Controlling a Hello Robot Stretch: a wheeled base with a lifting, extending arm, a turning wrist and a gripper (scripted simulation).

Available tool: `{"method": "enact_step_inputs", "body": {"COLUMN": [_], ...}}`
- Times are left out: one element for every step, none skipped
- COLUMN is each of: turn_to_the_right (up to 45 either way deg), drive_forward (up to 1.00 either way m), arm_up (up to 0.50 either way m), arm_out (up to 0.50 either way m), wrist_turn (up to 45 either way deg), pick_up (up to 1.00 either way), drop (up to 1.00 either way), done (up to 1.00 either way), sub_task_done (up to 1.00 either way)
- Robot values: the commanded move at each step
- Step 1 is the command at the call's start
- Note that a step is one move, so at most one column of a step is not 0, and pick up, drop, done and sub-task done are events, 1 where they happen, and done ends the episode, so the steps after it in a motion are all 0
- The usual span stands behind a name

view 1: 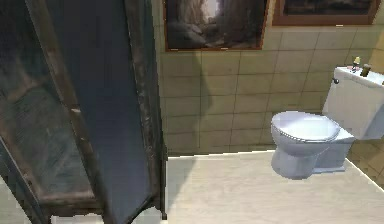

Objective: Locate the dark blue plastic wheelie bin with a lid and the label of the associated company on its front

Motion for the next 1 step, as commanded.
{"method": "enact_step_inputs", "body": {"turn_to_the_right": [0.0], "drive_forward": [0.10], "arm_up": [0.00], "arm_out": [0.00], "wrist_turn": [0.0], "pick_up": [0.00], "drop": [0.00], "done": [0.00], "sub_task_done": [0.00]}}
